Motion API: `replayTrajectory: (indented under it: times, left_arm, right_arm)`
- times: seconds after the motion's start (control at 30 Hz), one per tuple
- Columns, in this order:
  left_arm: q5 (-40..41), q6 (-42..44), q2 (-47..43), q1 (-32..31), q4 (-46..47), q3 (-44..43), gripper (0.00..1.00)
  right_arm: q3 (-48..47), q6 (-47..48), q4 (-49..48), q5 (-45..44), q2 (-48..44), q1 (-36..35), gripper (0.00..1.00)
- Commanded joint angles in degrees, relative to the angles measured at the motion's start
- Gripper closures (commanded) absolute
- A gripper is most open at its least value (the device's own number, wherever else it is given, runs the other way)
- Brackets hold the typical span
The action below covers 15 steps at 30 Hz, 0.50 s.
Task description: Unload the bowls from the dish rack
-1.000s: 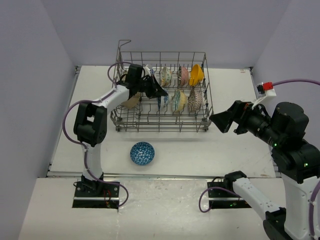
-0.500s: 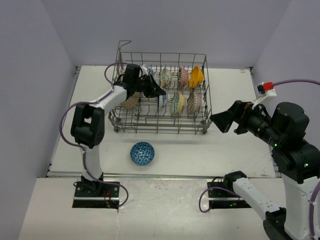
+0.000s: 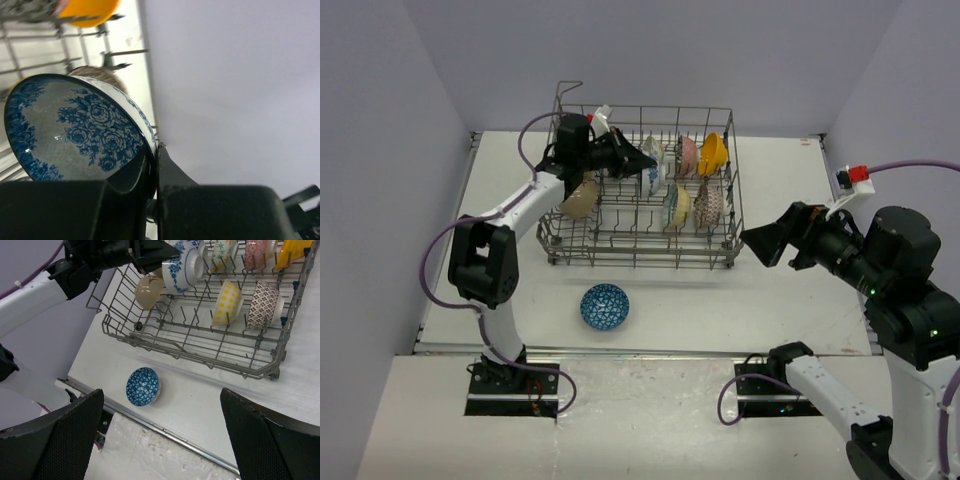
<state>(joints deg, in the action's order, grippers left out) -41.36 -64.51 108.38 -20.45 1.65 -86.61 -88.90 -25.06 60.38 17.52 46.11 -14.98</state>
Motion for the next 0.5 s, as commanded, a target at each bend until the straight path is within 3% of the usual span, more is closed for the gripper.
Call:
replayTrajectory:
  times: [0.0,0.2,0.27,0.4,0.47]
  left_arm:
    - [-3.1,-4.7,-5.6,0.8,10.8,-1.7,1.00]
    - [-2.3,-3.4,-7.6,0.8,8.4,-3.5,1.00]
    - [-1.4,1.2,-8.4,0.7,3.2,-7.6,1.00]
    - [8.9,18.7,-9.4,-2.0,-27.4,-22.3,1.00]
    - [14.5,27.7,-11.1,-4.1,-35.9,-26.8,1.00]
  right_arm:
    - [-0.4,-0.5,-2.0,0.7,-0.7,0.0,0.01]
    - [-0.5,-0.6,-1.7,0.5,-1.1,0.0,0.01]
    - [-0.7,-0.6,-1.4,0.3,-1.2,0.0,0.01]
    - [-2.1,-0.3,-0.3,-0.4,-0.8,0.0,0.01]
    - [-2.9,0.0,0.3,-1.1,-0.7,0.0,0.01]
